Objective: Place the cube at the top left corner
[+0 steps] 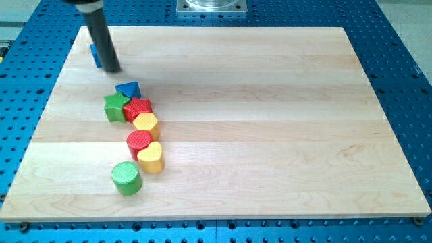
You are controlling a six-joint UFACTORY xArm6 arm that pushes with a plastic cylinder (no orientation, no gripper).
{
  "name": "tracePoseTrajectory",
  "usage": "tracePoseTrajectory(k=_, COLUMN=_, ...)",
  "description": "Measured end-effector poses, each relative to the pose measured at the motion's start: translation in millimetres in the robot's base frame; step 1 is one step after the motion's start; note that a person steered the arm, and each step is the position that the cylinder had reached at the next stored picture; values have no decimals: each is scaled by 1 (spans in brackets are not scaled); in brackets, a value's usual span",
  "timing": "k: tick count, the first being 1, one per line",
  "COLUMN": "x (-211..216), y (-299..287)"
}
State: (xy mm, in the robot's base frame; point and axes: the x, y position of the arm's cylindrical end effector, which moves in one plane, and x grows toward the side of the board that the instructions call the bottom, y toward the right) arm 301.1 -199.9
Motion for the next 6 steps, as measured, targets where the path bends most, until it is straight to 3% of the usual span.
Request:
tracePoseTrajectory(k=1, x=-33, y=2)
tracePoseTrajectory(k=2, x=35, y=-8)
tracePoseTrajectory(k=3, x=30, y=-32)
tracePoseTrajectory(k=4, x=-13, y=-27)
tracePoseTrajectory(k=6, x=-34, y=-22)
